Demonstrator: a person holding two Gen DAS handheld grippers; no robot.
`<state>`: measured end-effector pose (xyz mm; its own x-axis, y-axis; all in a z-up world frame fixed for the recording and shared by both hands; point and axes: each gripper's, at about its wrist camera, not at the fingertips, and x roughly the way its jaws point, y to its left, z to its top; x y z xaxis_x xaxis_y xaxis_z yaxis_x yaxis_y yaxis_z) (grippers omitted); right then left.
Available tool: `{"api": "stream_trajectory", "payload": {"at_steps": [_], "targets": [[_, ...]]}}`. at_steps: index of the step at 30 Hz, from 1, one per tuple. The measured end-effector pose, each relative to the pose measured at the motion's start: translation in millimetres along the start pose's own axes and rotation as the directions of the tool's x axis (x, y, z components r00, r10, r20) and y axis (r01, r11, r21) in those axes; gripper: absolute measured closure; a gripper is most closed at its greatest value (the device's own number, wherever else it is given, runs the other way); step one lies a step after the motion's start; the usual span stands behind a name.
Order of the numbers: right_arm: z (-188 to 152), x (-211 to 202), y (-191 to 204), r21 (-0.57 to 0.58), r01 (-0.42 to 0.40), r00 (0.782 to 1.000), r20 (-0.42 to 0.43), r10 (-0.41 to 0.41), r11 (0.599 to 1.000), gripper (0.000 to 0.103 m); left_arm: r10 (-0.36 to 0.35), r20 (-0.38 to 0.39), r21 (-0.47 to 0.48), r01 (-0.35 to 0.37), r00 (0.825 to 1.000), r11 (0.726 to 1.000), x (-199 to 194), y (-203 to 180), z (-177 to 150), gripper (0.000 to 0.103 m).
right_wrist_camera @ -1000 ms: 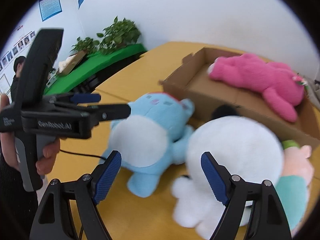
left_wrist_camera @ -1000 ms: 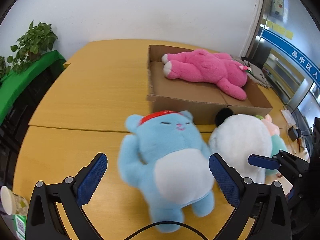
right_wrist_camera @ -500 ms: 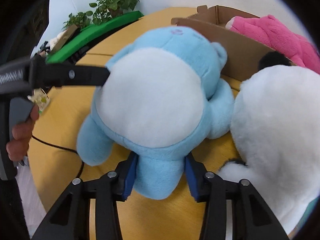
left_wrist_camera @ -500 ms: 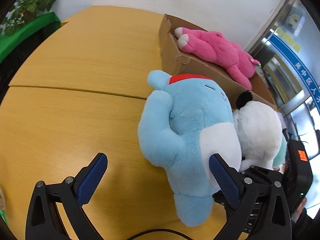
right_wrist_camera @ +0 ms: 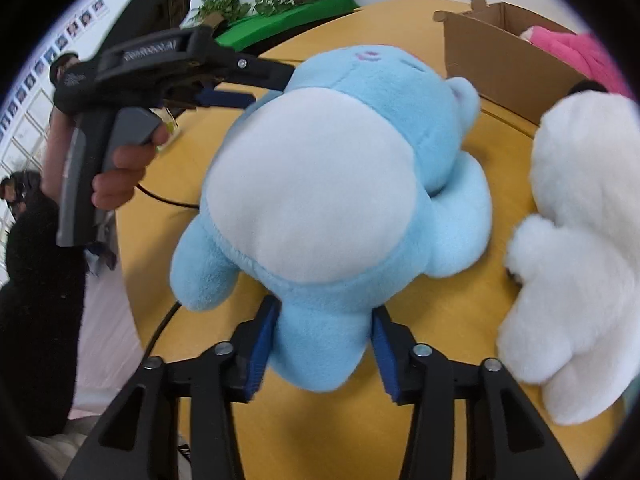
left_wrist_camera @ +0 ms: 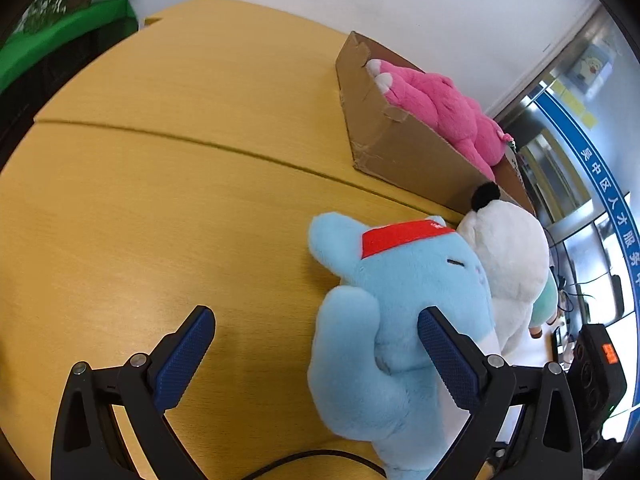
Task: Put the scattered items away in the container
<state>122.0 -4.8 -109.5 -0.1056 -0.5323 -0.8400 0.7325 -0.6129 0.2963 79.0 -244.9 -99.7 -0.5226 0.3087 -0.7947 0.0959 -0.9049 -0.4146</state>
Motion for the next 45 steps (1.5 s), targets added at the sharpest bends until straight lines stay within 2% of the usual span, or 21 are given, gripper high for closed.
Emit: {"api": "stream_trajectory", "payload": {"at_steps": [3, 4, 5, 7, 10, 13, 15, 16, 17, 22, 25, 28, 31, 33, 34, 37, 40, 43, 45], "targets": [[4, -21, -17, 0.082, -0.006, 0.998, 0.056, 0.002, 0.997, 0.047, 0.025, -0.015, -0.014, -0.025, 1.000, 1.000, 5, 6, -3, 0.011], [6, -29, -25, 0.117, -0.013, 0.997, 0.076, 0.004, 0.993, 0.047, 0.034, -0.026, -0.022, -0.035, 0.999, 0.999, 7, 9, -4, 0.026], [8, -35, -32, 0.149, -0.021, 0.996, 0.094, 0.007, 0.989, 0.046, 0.059, -0.041, -0.024, -0.060, 0.997, 0.998, 9, 10, -4, 0.046], [14, -41, -45, 0.202, -0.015, 0.994, 0.113, -0.008, 0.979, 0.046, 0.057, -0.073, -0.039, -0.060, 0.996, 0.997, 17, 14, -7, 0.048], [32, -31, -62, 0.242, 0.039, 0.994, 0.093, -0.063, 0.970, 0.047, 0.041, -0.074, -0.048, -0.044, 0.996, 0.998, 21, 15, -10, 0.048], [47, -21, -75, 0.295, 0.053, 0.993, 0.087, -0.082, 0.954, 0.052, 0.076, -0.070, -0.033, -0.079, 0.995, 0.996, 21, 10, -10, 0.051], [57, -15, -83, 0.311, 0.072, 0.991, 0.088, -0.104, 0.948, 0.056, 0.082, -0.070, -0.038, -0.085, 0.994, 0.996, 22, 11, -11, 0.060], [62, -13, -87, 0.317, 0.075, 0.990, 0.088, -0.108, 0.945, 0.058, 0.069, -0.079, -0.047, -0.073, 0.994, 0.996, 23, 11, -10, 0.074], [65, -12, -88, 0.325, 0.069, 0.990, 0.092, -0.104, 0.943, 0.058, 0.068, -0.085, -0.054, -0.072, 0.994, 0.996, 24, 11, -11, 0.076], [87, -19, -79, 0.288, 0.060, 0.987, 0.125, -0.100, 0.956, 0.058, 0.100, -0.085, -0.039, -0.104, 0.991, 0.994, 26, 9, -8, 0.077], [102, -20, -77, 0.255, 0.108, 0.983, 0.118, -0.142, 0.961, 0.058, 0.115, -0.091, -0.041, -0.119, 0.989, 0.992, 28, 11, -2, 0.078], [122, 2, -73, 0.170, 0.154, 0.986, 0.040, -0.163, 0.973, 0.058, 0.126, -0.093, -0.030, -0.129, 0.988, 0.991, 28, 12, 2, 0.079], [124, 28, -71, 0.163, 0.136, 0.991, -0.028, -0.133, 0.977, 0.058, 0.152, -0.096, -0.004, -0.153, 0.984, 0.988, 32, 7, 6, 0.080], [124, 36, -67, 0.147, 0.160, 0.987, -0.045, -0.155, 0.976, 0.059, 0.157, -0.094, 0.002, -0.158, 0.983, 0.987, 34, 6, 9, 0.080], [123, 38, -65, 0.135, 0.159, 0.987, -0.053, -0.153, 0.978, 0.066, 0.154, -0.092, 0.006, -0.154, 0.984, 0.988, 35, 6, 10, 0.081], [118, 42, -67, 0.121, 0.148, 0.987, -0.078, -0.139, 0.982, 0.074, 0.157, -0.082, 0.031, -0.155, 0.984, 0.987, 37, -1, 13, 0.083], [114, 39, -68, 0.137, 0.140, 0.989, -0.059, -0.133, 0.981, 0.079, 0.196, -0.067, 0.074, -0.191, 0.978, 0.979, 34, -13, 16, 0.085], [111, 24, -67, 0.160, 0.133, 0.991, 0.008, -0.136, 0.978, 0.082, 0.219, -0.049, 0.099, -0.213, 0.975, 0.972, 26, -23, 21, 0.086], [114, 5, -64, 0.165, 0.133, 0.987, 0.067, -0.146, 0.977, 0.082, 0.216, -0.005, 0.121, -0.214, 0.976, 0.969, 14, -35, 28, 0.086]]}}
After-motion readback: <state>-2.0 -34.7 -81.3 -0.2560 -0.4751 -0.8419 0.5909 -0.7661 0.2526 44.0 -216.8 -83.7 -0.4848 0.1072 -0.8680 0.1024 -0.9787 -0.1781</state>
